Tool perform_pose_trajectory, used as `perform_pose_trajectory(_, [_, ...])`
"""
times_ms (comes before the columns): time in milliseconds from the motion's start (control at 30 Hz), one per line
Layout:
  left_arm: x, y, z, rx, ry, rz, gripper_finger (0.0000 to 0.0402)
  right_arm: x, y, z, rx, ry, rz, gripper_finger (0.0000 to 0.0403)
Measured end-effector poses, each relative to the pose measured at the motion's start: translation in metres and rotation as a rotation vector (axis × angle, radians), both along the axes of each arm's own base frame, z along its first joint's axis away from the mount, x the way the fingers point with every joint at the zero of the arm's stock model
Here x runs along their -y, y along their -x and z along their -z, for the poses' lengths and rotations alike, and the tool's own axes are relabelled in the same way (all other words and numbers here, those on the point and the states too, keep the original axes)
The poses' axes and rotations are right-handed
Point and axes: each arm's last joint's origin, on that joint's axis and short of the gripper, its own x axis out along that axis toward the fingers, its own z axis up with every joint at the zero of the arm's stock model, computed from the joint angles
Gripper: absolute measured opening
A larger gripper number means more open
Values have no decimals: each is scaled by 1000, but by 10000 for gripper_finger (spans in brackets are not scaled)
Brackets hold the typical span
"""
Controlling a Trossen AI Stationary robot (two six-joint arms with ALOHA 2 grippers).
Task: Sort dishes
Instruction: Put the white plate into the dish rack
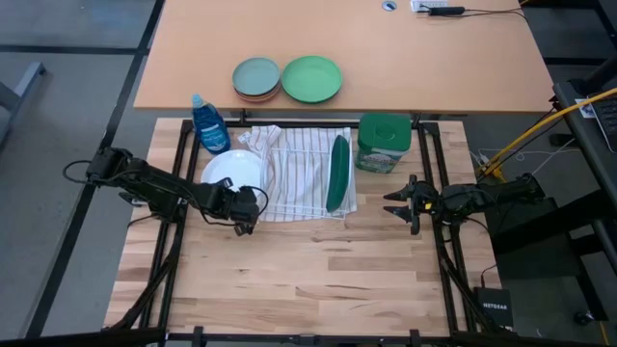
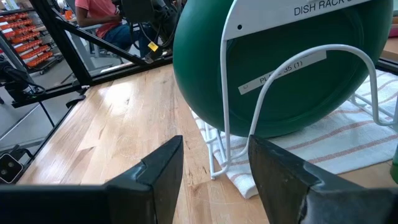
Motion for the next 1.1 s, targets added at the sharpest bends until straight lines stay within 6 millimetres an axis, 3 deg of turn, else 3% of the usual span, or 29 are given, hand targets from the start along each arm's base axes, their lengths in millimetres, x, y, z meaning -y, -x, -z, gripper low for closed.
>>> perform_pose_trajectory(267, [2,-7,-15,24,50,-49,18,0,0,0,0,0,0,186])
perform_pose_trajectory(500, [4,-8,-22,81,135,-282,18,0,0,0,0,0,0,186])
perform_pose_trajectory(733, [4,-7,-29,60,149,-333,18,0,0,0,0,0,0,186])
perform_pose_trajectory(1100, [5,-15,-64,86,126,-351,5,0,0,0,0,0,0,186])
